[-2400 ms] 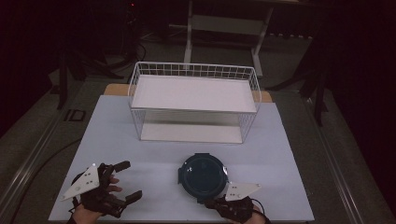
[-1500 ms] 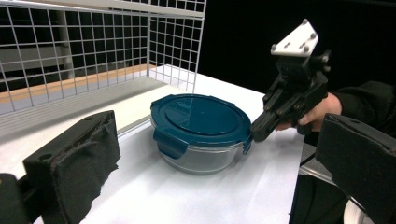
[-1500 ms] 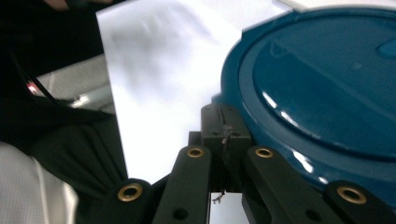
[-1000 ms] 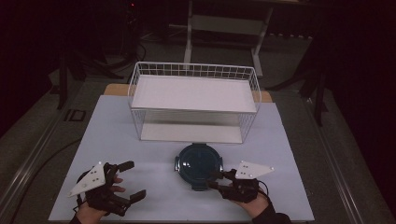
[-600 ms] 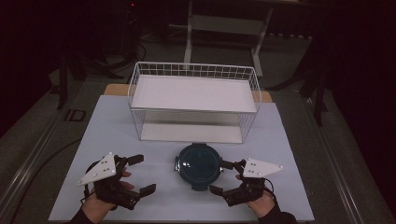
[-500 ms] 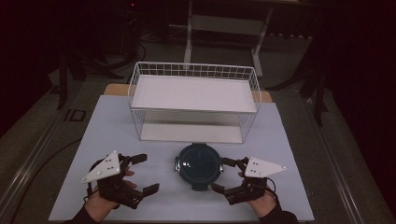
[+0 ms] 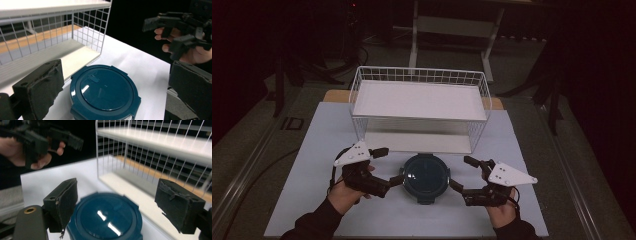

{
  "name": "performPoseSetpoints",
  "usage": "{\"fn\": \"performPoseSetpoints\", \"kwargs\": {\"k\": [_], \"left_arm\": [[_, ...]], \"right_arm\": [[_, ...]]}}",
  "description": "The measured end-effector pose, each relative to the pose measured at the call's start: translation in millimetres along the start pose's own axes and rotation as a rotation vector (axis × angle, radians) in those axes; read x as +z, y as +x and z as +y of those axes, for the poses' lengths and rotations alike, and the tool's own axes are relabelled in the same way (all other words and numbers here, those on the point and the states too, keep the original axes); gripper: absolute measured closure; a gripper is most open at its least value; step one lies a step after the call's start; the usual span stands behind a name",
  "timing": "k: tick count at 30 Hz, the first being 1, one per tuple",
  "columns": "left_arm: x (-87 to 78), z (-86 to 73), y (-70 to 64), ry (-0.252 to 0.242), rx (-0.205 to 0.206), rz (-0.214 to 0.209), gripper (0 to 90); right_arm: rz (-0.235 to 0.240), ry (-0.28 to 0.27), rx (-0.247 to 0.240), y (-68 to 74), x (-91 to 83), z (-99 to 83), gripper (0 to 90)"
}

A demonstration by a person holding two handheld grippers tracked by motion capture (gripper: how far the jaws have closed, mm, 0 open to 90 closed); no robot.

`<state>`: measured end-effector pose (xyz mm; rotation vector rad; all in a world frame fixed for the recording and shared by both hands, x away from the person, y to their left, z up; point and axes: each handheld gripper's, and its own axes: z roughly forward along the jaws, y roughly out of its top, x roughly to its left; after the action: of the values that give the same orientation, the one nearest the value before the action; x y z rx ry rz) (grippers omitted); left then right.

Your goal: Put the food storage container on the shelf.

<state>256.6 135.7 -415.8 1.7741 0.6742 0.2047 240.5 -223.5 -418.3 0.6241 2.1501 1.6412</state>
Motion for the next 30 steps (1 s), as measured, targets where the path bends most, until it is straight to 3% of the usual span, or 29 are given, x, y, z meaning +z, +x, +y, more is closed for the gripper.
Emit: {"fn": "performPoseSetpoints", "kwargs": {"k": [1, 2, 3, 4, 7, 8, 9, 10, 11, 12, 13, 14, 15, 16, 17, 18, 19, 20, 21, 22, 23, 24, 25, 26, 27, 28, 30], "left_arm": [[0.0, 0.0, 0.0, 0.000, 0.000, 0.000, 0.1], [7.0, -2.0, 6.2, 0.018, -0.025, 0.012, 0.1], [7.0, -2.0, 6.2, 0.018, -0.025, 0.012, 0.1], [14.2, -5.8, 13.4, 0.034, -0.070, 0.020, 0.1], [21.6, -11.1, 21.1, 0.057, -0.106, 0.043, 0.1], [28.6, -16.9, 29.3, 0.085, -0.161, 0.049, 0.1], [28.6, -16.9, 29.3, 0.085, -0.161, 0.049, 0.1], [35.6, -22.5, 37.4, 0.125, -0.235, 0.042, 0.1], [35.6, -22.5, 37.4, 0.125, -0.235, 0.042, 0.1], [41.7, -27.4, 44.4, 0.185, -0.304, 0.028, 0.1], [41.7, -27.4, 44.4, 0.185, -0.304, 0.028, 0.1], [46.4, -32.9, 50.1, 0.221, -0.385, 0.014, 0.1], [46.4, -32.9, 50.1, 0.221, -0.385, 0.014, 0.1], [50.6, -37.7, 54.1, 0.261, -0.452, 0.007, 0.1], [50.6, -37.7, 54.1, 0.261, -0.452, 0.007, 0.2], [53.0, -41.7, 57.3, 0.277, -0.506, -0.009, 0.1], [53.0, -41.7, 57.3, 0.277, -0.506, -0.009, 0.1], [55.5, -45.1, 61.1, 0.315, -0.555, -0.023, 0.2], [55.5, -45.1, 61.1, 0.315, -0.555, -0.023, 0.2], [57.9, -48.8, 65.0, 0.340, -0.615, -0.039, 0.4], [57.9, -48.8, 65.0, 0.340, -0.615, -0.039, 2.7], [59.1, -52.1, 68.3, 0.354, -0.668, -0.032, 5.6], [59.1, -52.1, 68.3, 0.354, -0.668, -0.032, 8.0], [60.2, -56.2, 72.7, 0.360, -0.716, -0.047, 10.1], [60.2, -56.2, 72.7, 0.360, -0.716, -0.047, 13.7], [61.2, -59.3, 75.5, 0.366, -0.752, -0.054, 15.8], [62.1, -61.2, 77.1, 0.371, -0.771, -0.067, 16.6]], "right_arm": [[0.007, 0.041, 0.021, -1.0, 1.7, -0.1, 17.4], [0.012, 0.075, 0.048, -2.4, 4.0, -1.2, 17.8], [0.009, 0.081, 0.059, -3.7, 5.8, -3.0, 18.7], [0.012, 0.081, 0.067, -5.2, 6.8, -4.7, 20.2], [0.034, 0.083, 0.068, -7.8, 11.2, -8.0, 18.2], [0.035, 0.074, 0.052, -7.6, 11.9, -8.4, 17.0], [0.035, 0.074, 0.052, -7.6, 11.9, -8.4, 17.0], [0.030, 0.065, 0.047, -6.4, 13.1, -8.6, 13.8], [0.030, 0.065, 0.047, -6.4, 13.1, -8.6, 13.8], [0.022, 0.074, 0.060, -5.8, 12.9, -8.3, 12.2], [0.022, 0.074, 0.060, -5.8, 12.9, -8.3, 12.2], [0.004, 0.084, 0.074, -5.9, 13.2, -8.8, 10.3], [0.008, 0.086, 0.087, -6.2, 13.2, -9.3, 10.0], [0.007, 0.090, 0.098, -6.7, 13.7, -10.2, 10.0], [-0.005, 0.096, 0.104, -6.9, 14.2, -11.0, 10.0], [-0.009, 0.097, 0.111, -7.3, 14.4, -12.0, 9.8], [-0.009, 0.097, 0.111, -7.3, 14.4, -12.0, 9.8], [-0.008, 0.103, 0.125, -8.5, 15.2, -14.1, 9.6], [-0.008, 0.103, 0.125, -8.5, 15.2, -14.1, 9.6], [-0.008, 0.114, 0.131, -9.0, 16.1, -16.2, 9.6], [-0.010, 0.117, 0.132, -8.8, 16.3, -17.1, 9.6], [-0.003, 0.118, 0.134, -9.0, 16.2, -17.8, 9.9], [-0.002, 0.119, 0.138, -8.7, 16.1, -18.1, 9.8], [-0.005, 0.119, 0.137, -8.6, 15.8, -18.2, 9.9], [-0.005, 0.119, 0.137, -8.6, 15.8, -18.2, 9.9], [0.003, 0.121, 0.138, -8.4, 15.4, -18.0, 12.2], [0.003, 0.123, 0.137, -8.2, 15.3, -17.9, 12.3]]}}
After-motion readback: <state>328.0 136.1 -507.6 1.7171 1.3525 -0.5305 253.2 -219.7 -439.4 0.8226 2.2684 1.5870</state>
